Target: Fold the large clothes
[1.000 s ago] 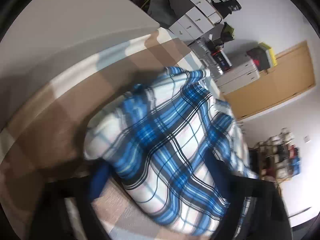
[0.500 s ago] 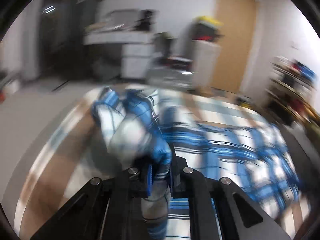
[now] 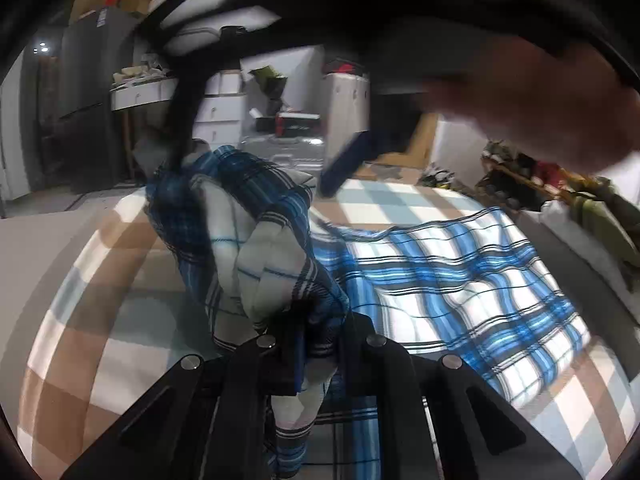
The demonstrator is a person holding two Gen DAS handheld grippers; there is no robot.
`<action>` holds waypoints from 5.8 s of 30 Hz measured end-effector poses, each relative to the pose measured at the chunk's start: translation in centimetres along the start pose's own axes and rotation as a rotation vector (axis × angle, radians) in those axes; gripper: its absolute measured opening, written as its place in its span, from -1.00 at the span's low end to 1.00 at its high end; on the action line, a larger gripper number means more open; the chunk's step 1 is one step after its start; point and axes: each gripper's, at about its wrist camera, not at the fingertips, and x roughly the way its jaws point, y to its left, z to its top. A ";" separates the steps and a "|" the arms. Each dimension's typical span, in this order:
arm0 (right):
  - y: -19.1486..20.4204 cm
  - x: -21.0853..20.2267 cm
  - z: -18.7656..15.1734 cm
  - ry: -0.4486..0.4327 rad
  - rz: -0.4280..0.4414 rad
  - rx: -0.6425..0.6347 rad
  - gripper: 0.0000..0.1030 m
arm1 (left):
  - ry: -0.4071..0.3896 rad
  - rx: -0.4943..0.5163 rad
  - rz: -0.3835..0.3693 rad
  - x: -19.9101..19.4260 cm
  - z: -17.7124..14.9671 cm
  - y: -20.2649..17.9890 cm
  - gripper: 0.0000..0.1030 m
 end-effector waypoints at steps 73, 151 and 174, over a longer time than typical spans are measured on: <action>-18.4 -2.4 -19.3 -0.483 0.193 0.127 -0.65 | 0.212 0.093 -0.298 -2.3 4.1 -5.0 0.38; -9.2 -0.5 -25.8 -0.447 -0.298 0.087 -0.03 | 0.294 0.089 -0.415 5.9 -2.6 -7.6 0.42; -14.1 2.5 -28.8 -0.699 0.003 0.240 0.49 | 0.305 0.173 -0.331 5.9 -3.0 -9.2 0.48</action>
